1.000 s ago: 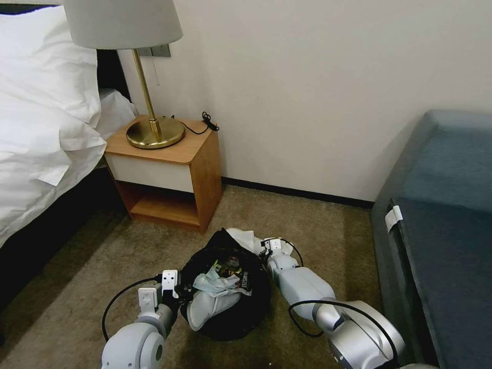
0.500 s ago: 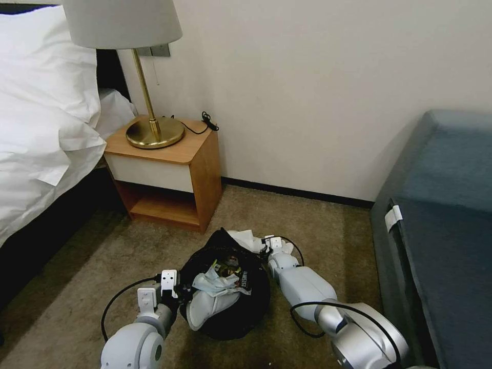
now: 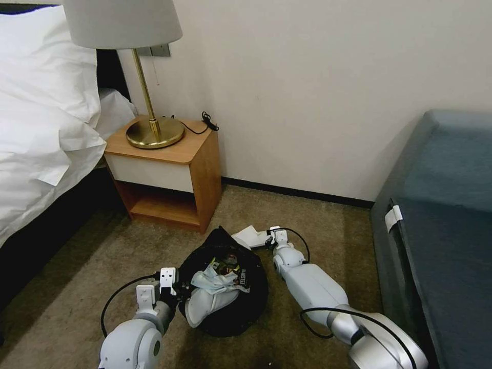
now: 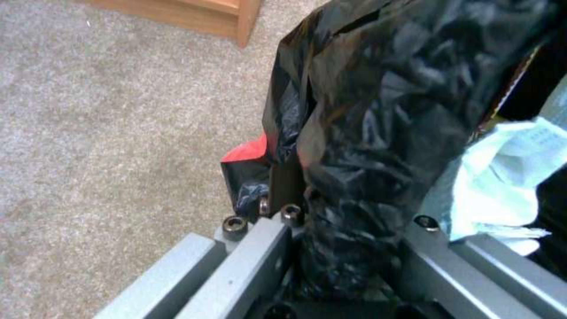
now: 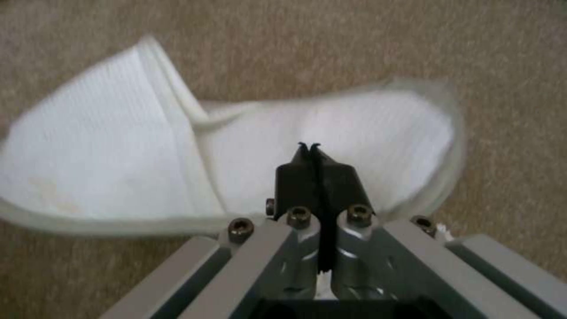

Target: Pick up the trash bin, then pick up the garbage on the floor and place it into the trash bin.

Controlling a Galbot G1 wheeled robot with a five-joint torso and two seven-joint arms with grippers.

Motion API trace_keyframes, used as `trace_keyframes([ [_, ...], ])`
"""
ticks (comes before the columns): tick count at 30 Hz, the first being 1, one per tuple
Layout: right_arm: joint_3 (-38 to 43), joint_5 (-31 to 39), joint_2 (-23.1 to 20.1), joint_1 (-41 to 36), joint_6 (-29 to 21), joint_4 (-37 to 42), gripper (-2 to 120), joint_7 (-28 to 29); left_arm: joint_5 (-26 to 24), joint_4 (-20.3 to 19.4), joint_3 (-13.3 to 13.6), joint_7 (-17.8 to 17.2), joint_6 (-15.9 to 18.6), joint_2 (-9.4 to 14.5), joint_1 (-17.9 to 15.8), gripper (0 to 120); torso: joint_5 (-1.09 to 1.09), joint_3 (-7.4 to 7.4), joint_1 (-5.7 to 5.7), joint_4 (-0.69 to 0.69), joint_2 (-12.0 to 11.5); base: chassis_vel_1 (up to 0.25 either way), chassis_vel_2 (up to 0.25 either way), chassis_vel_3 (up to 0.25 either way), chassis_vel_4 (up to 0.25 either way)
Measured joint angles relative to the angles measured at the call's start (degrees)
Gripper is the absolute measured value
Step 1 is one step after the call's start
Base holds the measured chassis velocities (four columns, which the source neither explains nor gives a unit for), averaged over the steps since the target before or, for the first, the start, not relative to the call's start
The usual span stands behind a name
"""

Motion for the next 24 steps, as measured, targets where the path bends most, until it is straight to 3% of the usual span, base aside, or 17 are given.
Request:
trace_keyframes([
  [17,2.29,-1.56,-2.29,-2.05,-0.42,6.62,0,1.74,-0.88,1.17,0.0,-0.18,0.06,0.88,-0.9,0,0.0,0.0,0.0,-0.01,0.0,0.0,0.0,0.0,0.0],
  [24,1.91,-1.78,-1.67,-1.85,-0.81,5.02,0,2.08,-0.8,0.94,0.11,-0.17,0.06,0.86,-0.62,0,0.0,0.0,0.0,-0.01,0.0,0.0,0.0,0.0,0.0],
])
